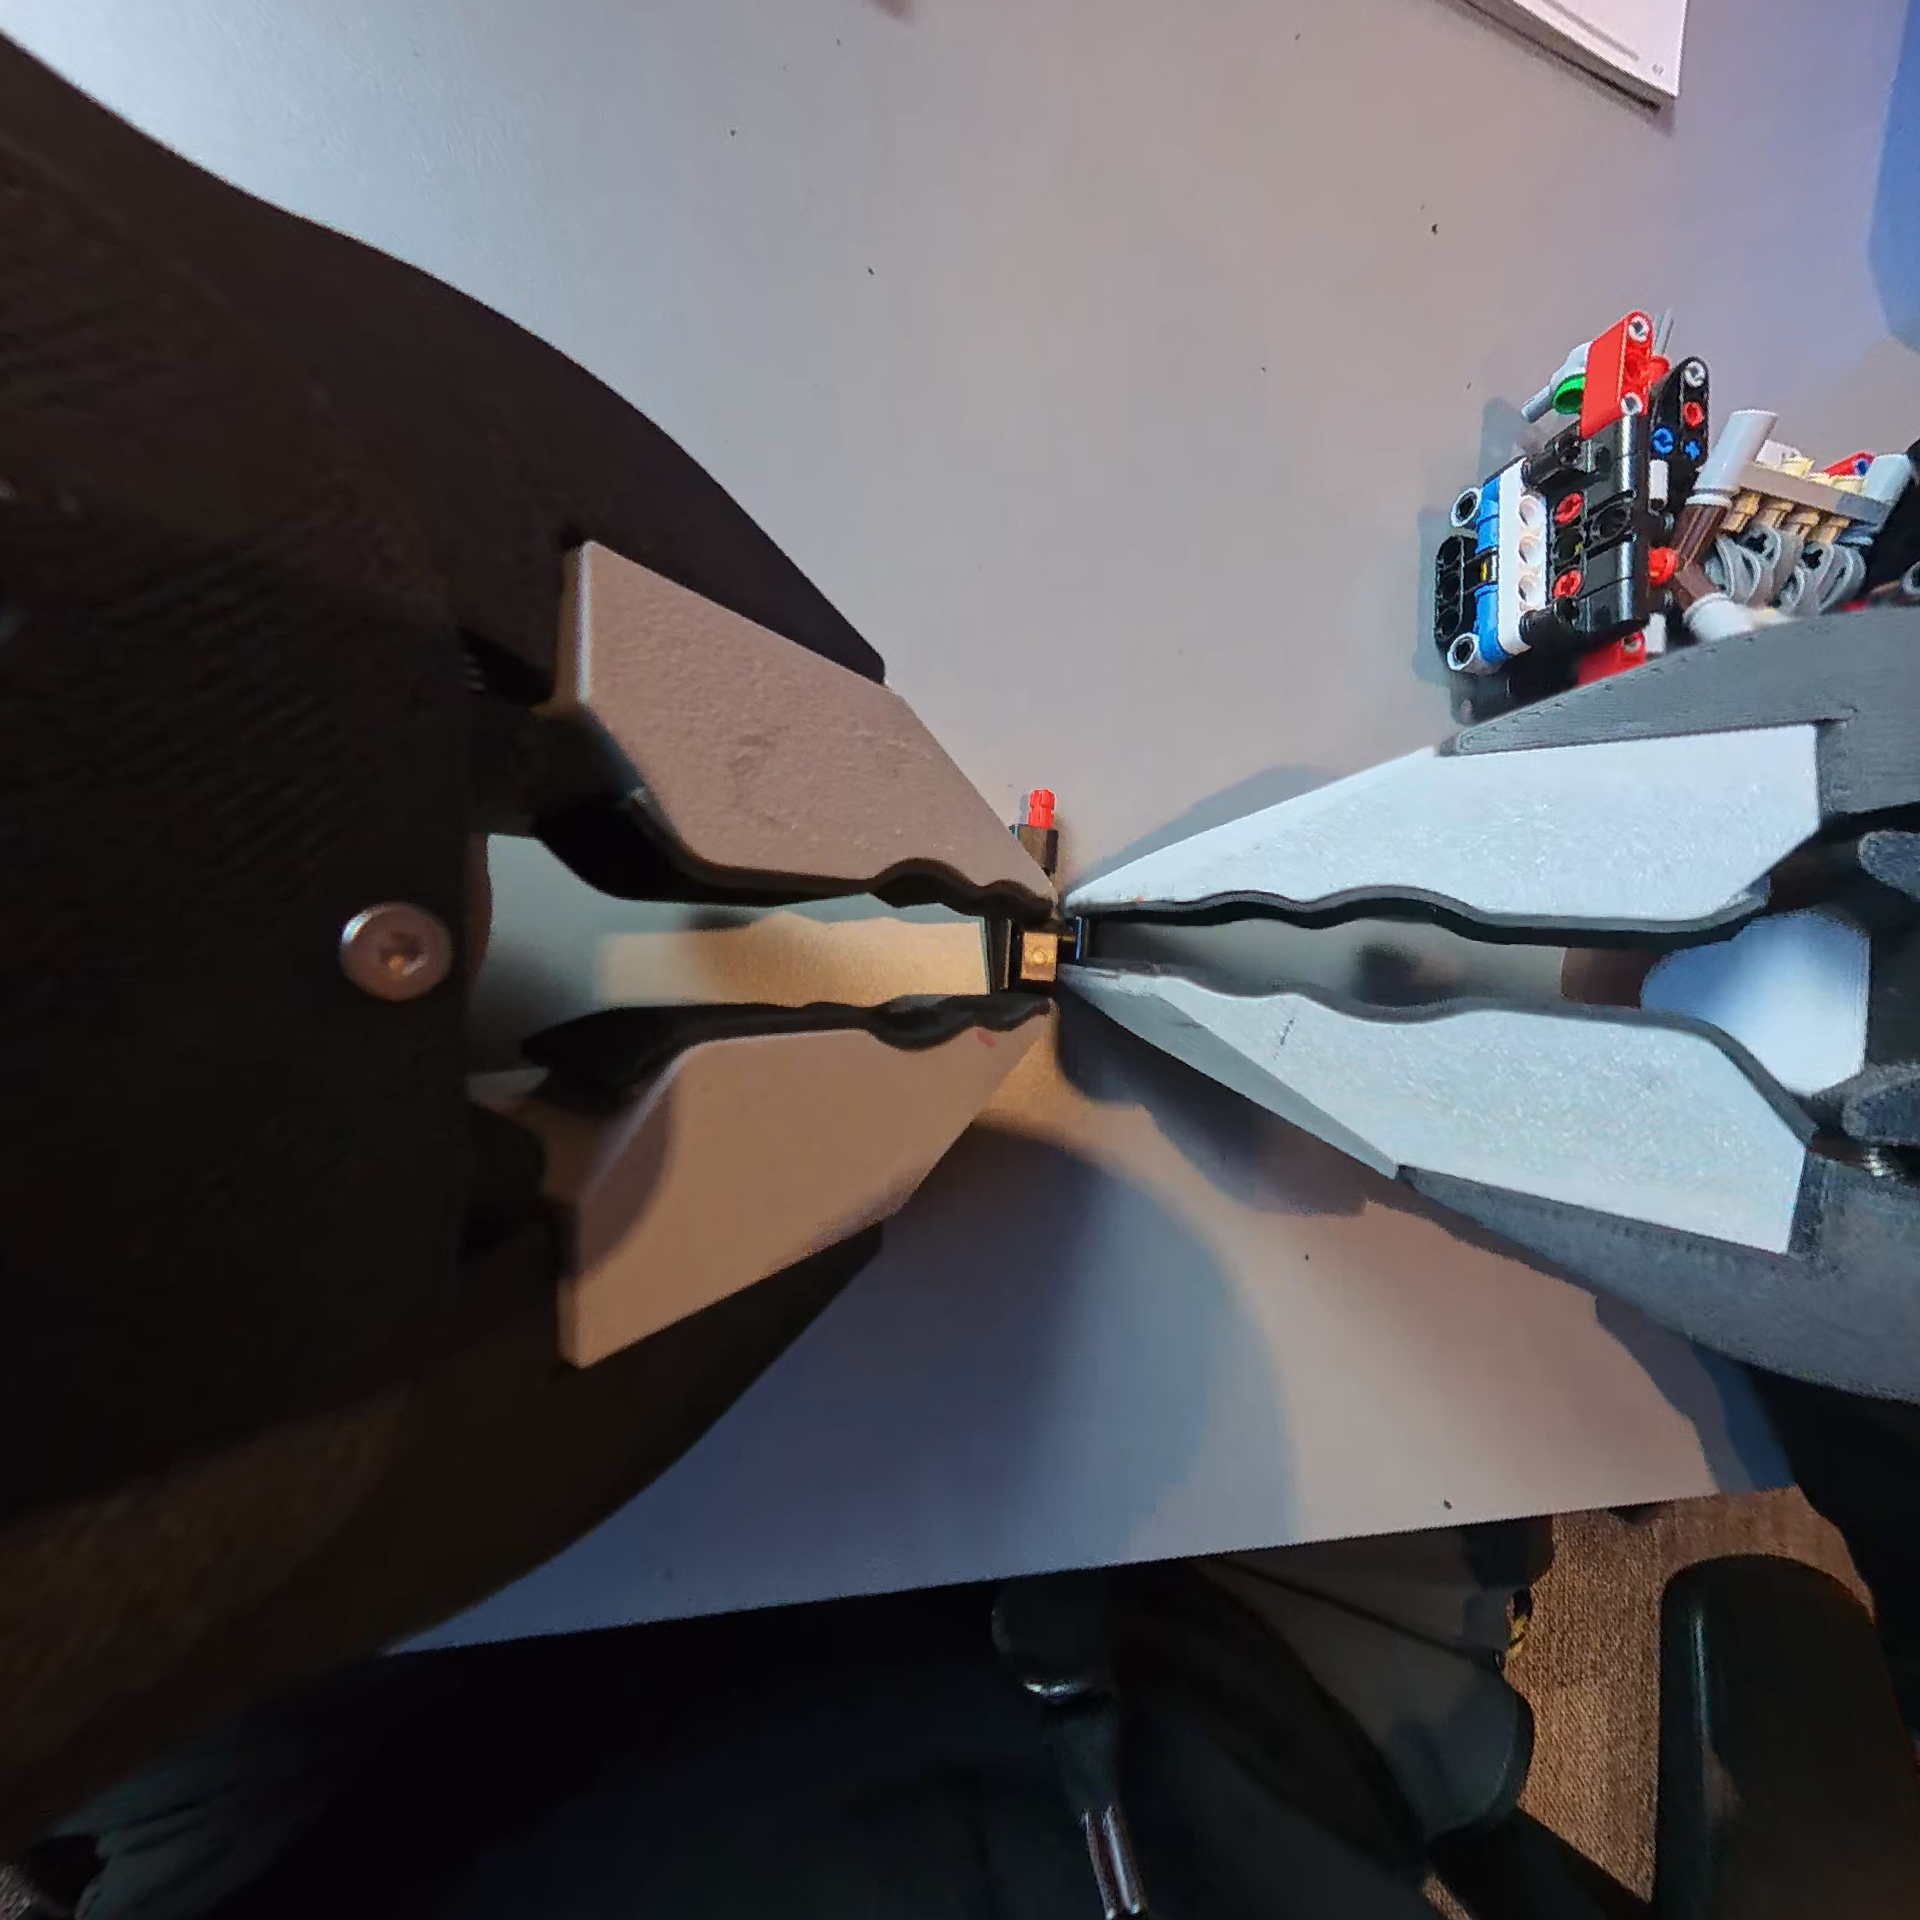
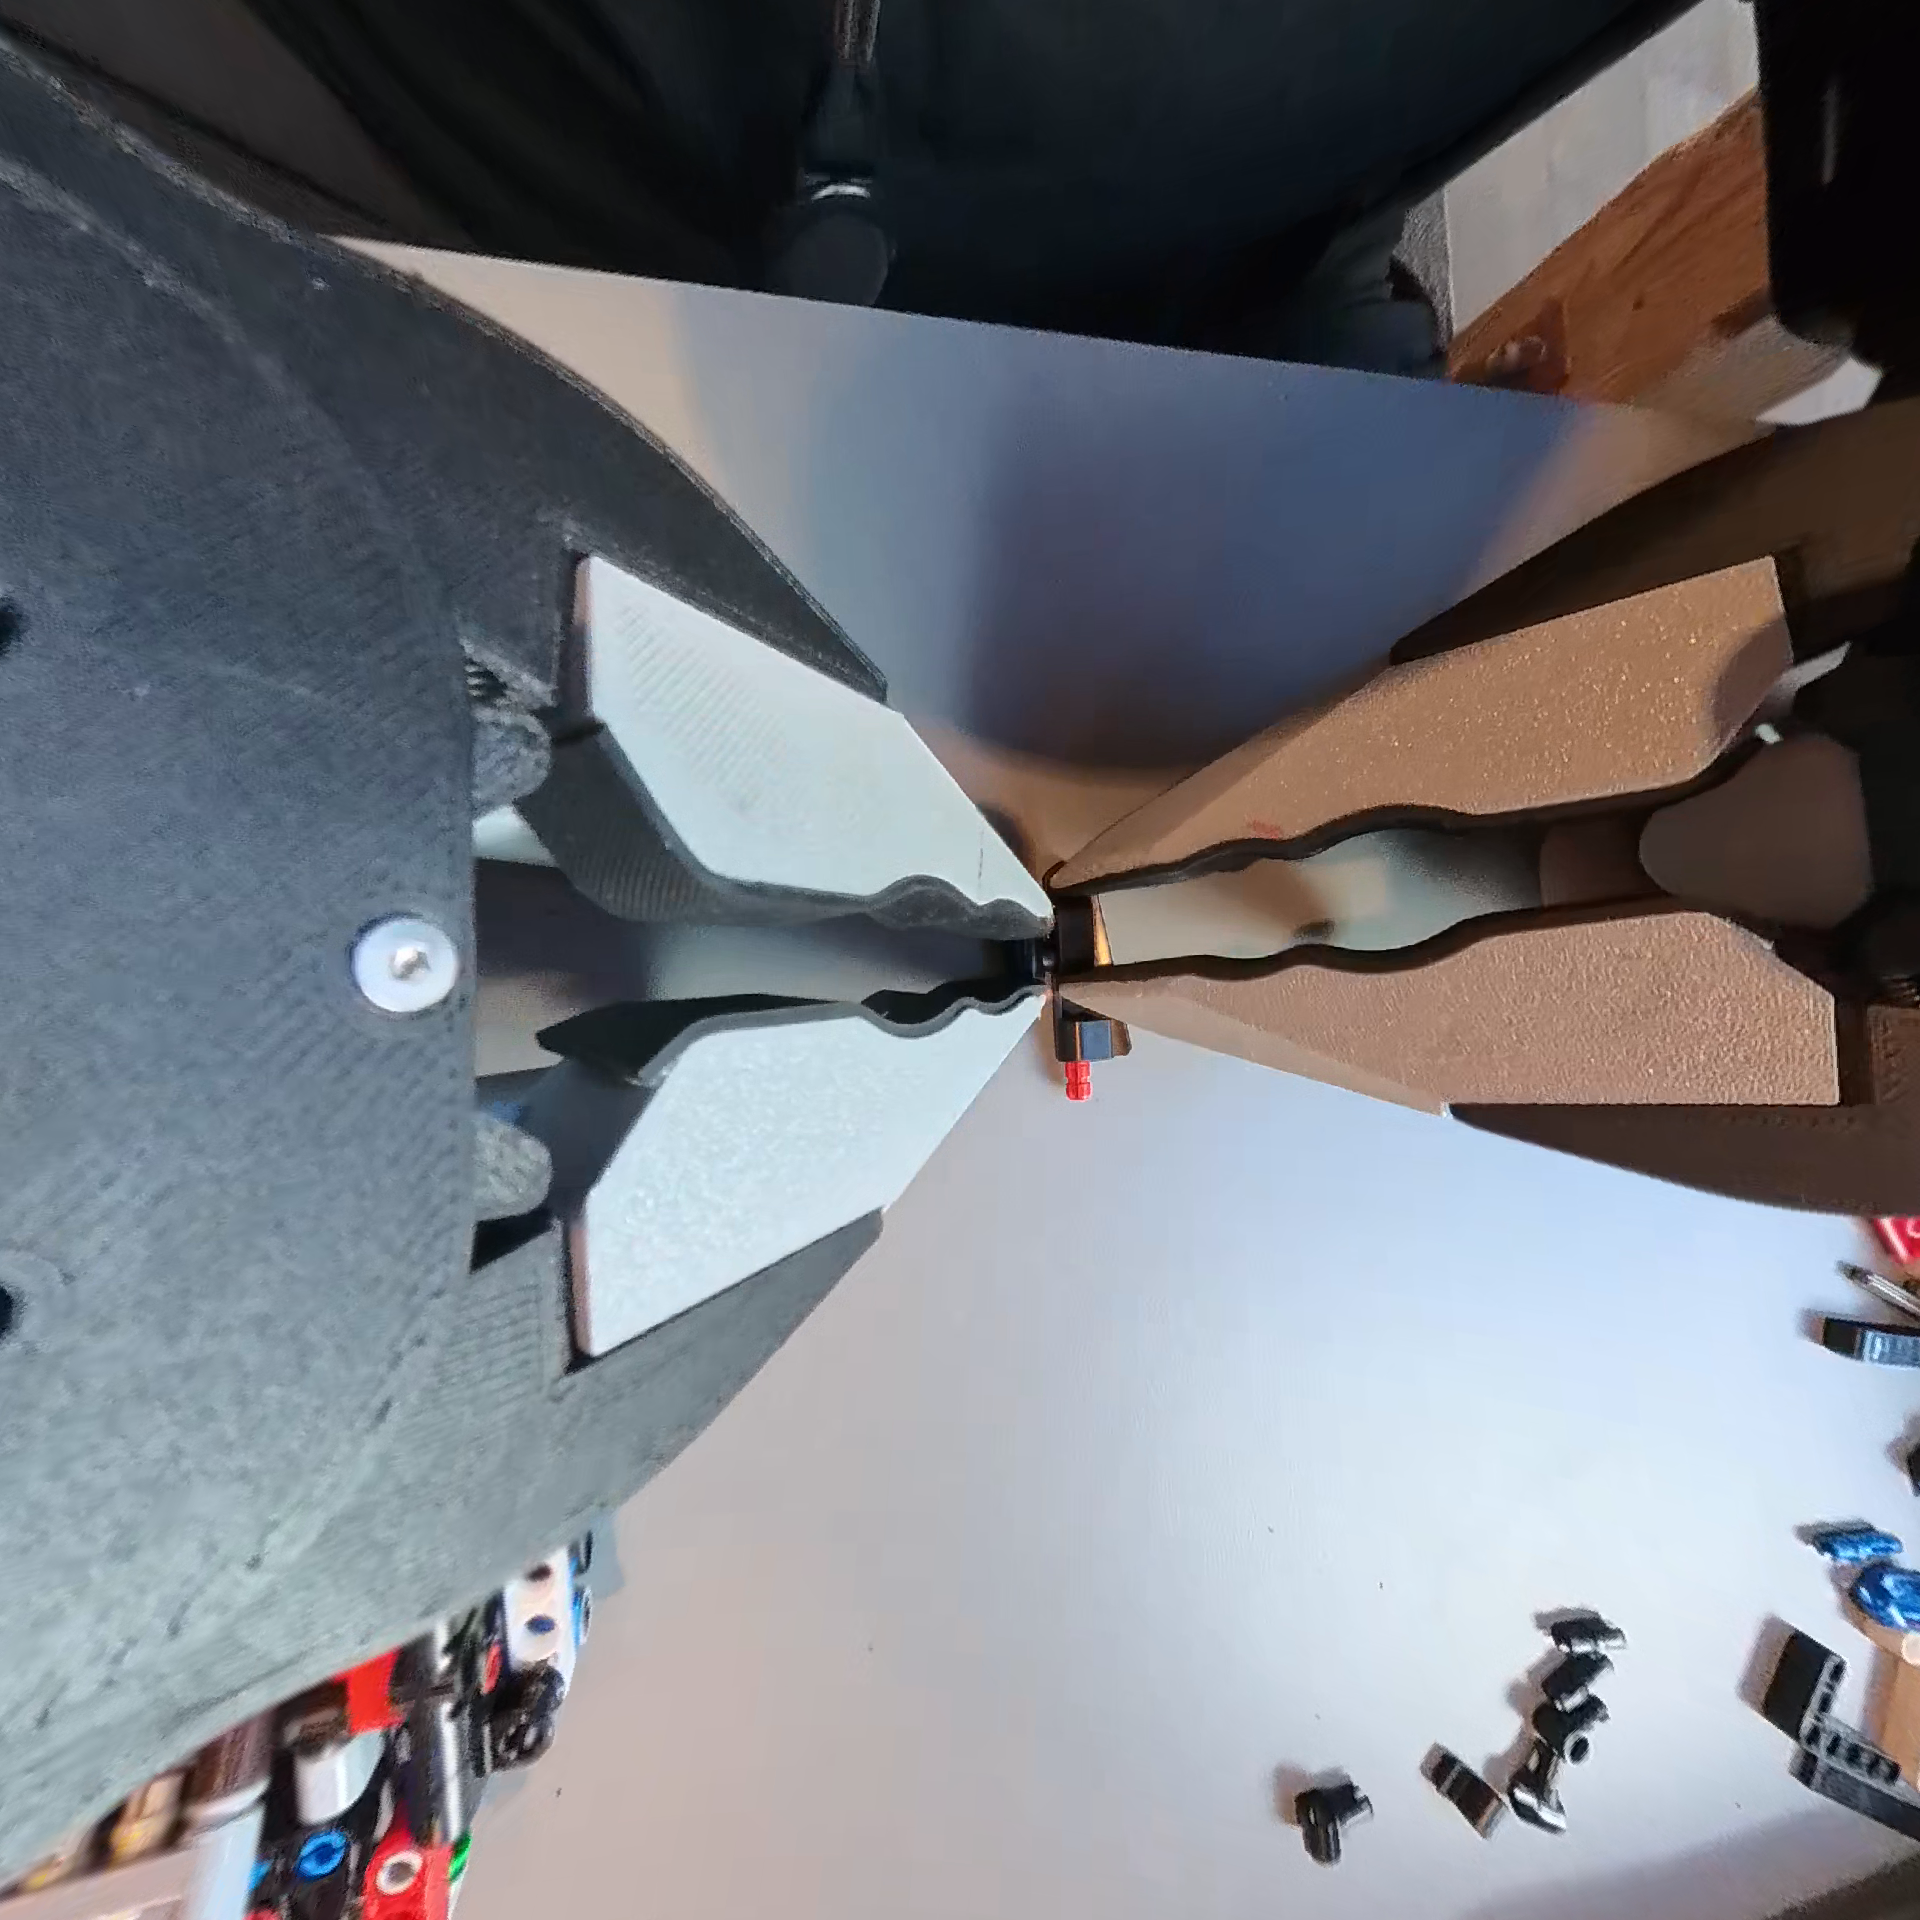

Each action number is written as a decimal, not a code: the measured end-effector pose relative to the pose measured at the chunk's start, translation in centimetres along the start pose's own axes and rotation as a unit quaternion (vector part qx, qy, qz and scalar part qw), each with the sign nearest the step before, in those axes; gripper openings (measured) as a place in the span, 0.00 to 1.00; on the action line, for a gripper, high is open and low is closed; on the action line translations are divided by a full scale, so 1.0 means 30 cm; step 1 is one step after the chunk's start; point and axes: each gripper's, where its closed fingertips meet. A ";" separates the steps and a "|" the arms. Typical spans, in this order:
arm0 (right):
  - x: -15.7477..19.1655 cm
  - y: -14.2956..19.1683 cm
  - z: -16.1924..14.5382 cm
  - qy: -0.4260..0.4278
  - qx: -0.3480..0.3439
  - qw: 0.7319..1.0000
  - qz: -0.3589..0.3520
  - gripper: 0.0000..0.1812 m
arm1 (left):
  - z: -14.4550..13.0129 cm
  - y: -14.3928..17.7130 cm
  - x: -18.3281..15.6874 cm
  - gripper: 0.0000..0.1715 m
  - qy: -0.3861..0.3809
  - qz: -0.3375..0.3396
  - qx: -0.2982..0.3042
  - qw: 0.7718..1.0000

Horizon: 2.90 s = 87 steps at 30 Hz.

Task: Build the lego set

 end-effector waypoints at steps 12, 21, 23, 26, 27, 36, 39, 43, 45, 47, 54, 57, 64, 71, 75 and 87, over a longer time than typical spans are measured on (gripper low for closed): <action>0.001 0.029 -0.020 -0.006 -0.004 1.000 -0.006 0.00 | 0.000 -0.001 -0.001 0.07 0.007 -0.008 -0.001 1.000; 0.004 0.013 -0.016 0.005 0.012 1.000 -0.006 0.00 | 0.001 0.000 0.001 0.06 0.008 -0.010 0.001 1.000; 0.004 0.012 -0.015 0.010 0.012 1.000 -0.008 0.00 | 0.000 0.000 0.002 0.06 0.012 -0.011 0.001 1.000; 0.003 0.013 -0.014 -0.009 0.010 1.000 0.002 0.00 | 0.001 0.000 0.003 0.06 0.014 -0.010 0.000 1.000; 0.000 0.014 -0.015 -0.015 0.009 1.000 0.001 0.00 | 0.002 -0.001 0.006 0.06 0.014 -0.007 0.000 1.000; -0.023 0.066 0.014 -0.015 -0.049 0.997 -0.060 0.00 | 0.006 -0.003 0.016 0.20 0.024 0.006 0.000 1.000; -0.030 0.093 0.021 -0.015 -0.070 0.994 -0.078 0.00 | 0.006 0.000 0.020 0.20 0.028 0.011 -0.002 1.000; -0.038 0.128 0.039 -0.031 -0.106 0.991 -0.079 0.00 | 0.008 0.011 0.013 0.21 0.044 0.007 -0.010 0.999; -0.037 0.138 0.048 -0.038 -0.119 0.990 -0.072 0.00 | 0.008 0.018 0.015 0.20 0.056 0.008 -0.015 0.998; -0.033 0.137 0.050 -0.037 -0.121 0.990 -0.068 0.00 | 0.007 0.021 0.018 0.20 0.068 0.009 -0.017 0.997; 0.006 0.047 0.076 -0.013 -0.086 0.994 -0.060 0.06 | 0.005 0.009 -0.010 0.21 0.062 -0.004 -0.007 0.998; -0.004 0.006 0.053 -0.004 -0.043 0.996 -0.076 0.06 | 0.004 0.012 -0.016 0.21 0.067 -0.012 -0.009 0.998; -0.002 -0.014 0.031 0.002 -0.016 0.997 -0.076 0.06 | 0.003 0.023 -0.026 0.22 0.068 -0.020 -0.015 0.997; -0.003 -0.014 0.031 -0.008 -0.017 0.997 -0.068 0.06 | 0.033 0.050 -0.021 0.23 0.071 -0.019 -0.055 0.996; -0.002 -0.009 0.036 -0.010 -0.023 0.997 -0.067 0.07 | 0.067 0.083 0.001 0.23 0.099 -0.021 -0.105 0.989; -0.015 0.065 0.109 -0.070 -0.126 0.989 -0.028 0.08 | 0.130 0.122 0.060 0.23 0.102 0.016 -0.181 0.978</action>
Point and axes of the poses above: each gripper's, where its closed fingertips meet, y back along the fingers, z out of its top, x = y × z across the jaws, and after that the axes turned 4 degrees about -x, right-handed
